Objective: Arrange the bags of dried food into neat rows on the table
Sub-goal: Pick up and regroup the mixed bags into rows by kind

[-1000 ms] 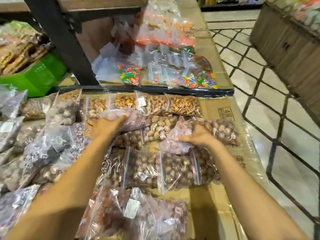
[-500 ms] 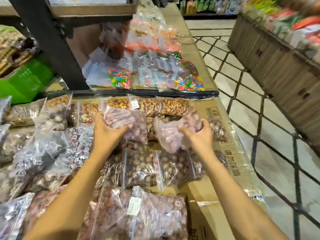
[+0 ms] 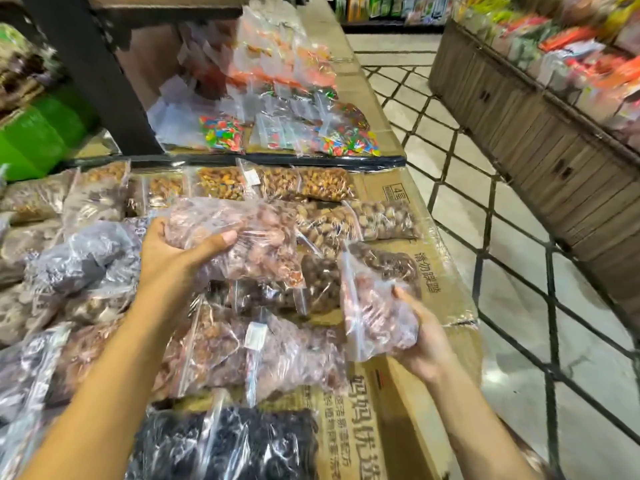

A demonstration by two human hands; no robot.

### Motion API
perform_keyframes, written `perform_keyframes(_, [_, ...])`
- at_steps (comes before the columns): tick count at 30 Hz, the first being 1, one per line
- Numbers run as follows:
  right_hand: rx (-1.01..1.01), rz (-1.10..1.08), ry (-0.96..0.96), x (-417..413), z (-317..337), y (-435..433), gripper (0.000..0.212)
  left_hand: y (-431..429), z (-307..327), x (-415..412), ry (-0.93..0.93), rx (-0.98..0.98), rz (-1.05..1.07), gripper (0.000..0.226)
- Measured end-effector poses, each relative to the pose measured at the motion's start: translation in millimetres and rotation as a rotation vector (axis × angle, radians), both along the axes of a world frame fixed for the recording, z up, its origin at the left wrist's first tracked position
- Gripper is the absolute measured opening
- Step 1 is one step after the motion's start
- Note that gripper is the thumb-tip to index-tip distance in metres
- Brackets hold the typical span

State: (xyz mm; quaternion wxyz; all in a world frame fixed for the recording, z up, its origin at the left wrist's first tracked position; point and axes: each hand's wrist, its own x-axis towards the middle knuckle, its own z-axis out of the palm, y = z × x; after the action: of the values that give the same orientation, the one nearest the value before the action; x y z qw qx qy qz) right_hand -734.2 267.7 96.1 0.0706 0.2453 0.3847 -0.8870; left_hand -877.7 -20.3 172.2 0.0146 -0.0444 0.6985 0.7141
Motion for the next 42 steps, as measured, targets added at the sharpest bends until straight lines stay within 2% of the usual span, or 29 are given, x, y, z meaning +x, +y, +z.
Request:
perform_keyframes(2, [0.167,0.047,-0.124,12.7,-22.6,-8.6,0.045,-1.1,-4.9,13.9,-0.022,0.008,0.017,0.119])
perform_keyframes(4, [0.401,0.069,-0.161,18.6,-42.2,-17.1,0.038,2.3,-8.8,29.4,-0.039,0.009,0.043,0.121])
perform_keyframes(7, [0.910,-0.005,-0.244,21.8,-56.5,-25.6,0.026,13.6,-4.0,56.7,-0.027,0.038,0.071,0.124])
perform_keyframes(9, [1.427,0.160,-0.332,28.2,-49.0,-27.2,0.046,18.0,-1.4,73.1,-0.045,0.011,0.081,0.108])
perform_keyframes(10, [1.682,0.249,-0.342,32.8,-49.4,-24.1,0.060,19.6,-1.2,80.1,-0.050,-0.003,0.086,0.092])
perform_keyframes(11, [1.818,0.294,-0.293,36.7,-50.5,-19.2,0.073,19.6,-4.0,86.0,-0.040,-0.021,0.094,0.076])
perform_keyframes(12, [1.792,0.328,-0.215,38.9,-48.1,-13.3,0.085,20.4,-5.6,91.6,-0.034,-0.042,0.117,0.069])
perform_keyframes(13, [1.644,0.355,-0.096,39.0,-45.2,-6.4,0.092,20.1,-6.5,96.4,-0.037,-0.063,0.128,0.069])
perform_keyframes(14, [1.495,0.424,0.024,38.4,-44.6,1.2,0.095,22.3,-3.5,102.4,-0.044,-0.072,0.126,0.079])
perform_keyframes(15, [1.458,0.558,0.106,37.0,-45.8,6.6,0.098,20.8,-5.8,104.7,-0.058,-0.081,0.133,0.096])
perform_keyframes(17, [1.687,0.782,0.235,35.6,-51.0,13.2,0.115,23.7,-6.6,110.0,-0.080,-0.072,0.137,0.119])
perform_keyframes(18, [1.768,0.792,0.280,33.8,-58.4,15.6,0.116,24.7,-8.3,111.6,-0.093,-0.061,0.134,0.118])
perform_keyframes(19, [1.761,0.740,0.289,31.5,-64.2,16.6,0.109,27.2,-9.9,113.2,-0.104,-0.050,0.119,0.108])
perform_keyframes(21, [1.538,0.523,0.280,24.3,-68.1,14.0,0.077,31.9,-10.6,118.2,-0.114,-0.043,0.104,0.084])
perform_keyframes(22, [1.378,0.406,0.271,20.1,-66.5,11.8,0.060,34.7,-9.6,119.9,-0.108,-0.038,0.100,0.082])
perform_keyframes(24, [1.051,0.219,0.268,16.8,-56.4,7.1,0.039,39.6,-8.1,122.1,-0.117,-0.025,0.088,0.087])
perform_keyframes(26, [0.961,0.124,0.273,16.3,-49.4,3.6,0.033,42.2,-5.0,123.2,-0.118,-0.013,0.093,0.096])
perform_keyframes(29, [1.162,0.321,0.344,19.8,-49.8,-4.0,0.045,41.3,-0.6,120.4,-0.116,-0.054,0.108,0.127])
perform_keyframes(32, [1.497,0.596,0.468,21.0,-56.7,-4.6,0.079,39.5,2.3,118.7,-0.122,-0.069,0.105,0.129])
perform_keyframes(34, [1.513,0.721,0.420,20.3,-53.7,0.2,0.105,44.8,5.5,118.1,-0.143,-0.085,0.108,0.132])
perform_keyframes(35, [1.449,0.762,0.384,21.9,-52.4,3.4,0.113,48.4,7.7,119.0,-0.149,-0.089,0.102,0.135])
perform_keyframes(37, [1.179,0.712,0.317,28.7,-46.8,9.9,0.118,53.1,7.5,117.7,-0.158,-0.069,0.086,0.132])
perform_keyframes(39, [0.892,0.495,0.304,35.6,-34.4,15.8,0.110,62.4,7.0,116.6,-0.166,-0.012,0.048,0.117])
perform_keyframes(42, [0.548,0.279,0.316,37.2,-10.4,24.7,0.117,85.6,3.5,117.7,-0.204,0.011,-0.057,0.112])
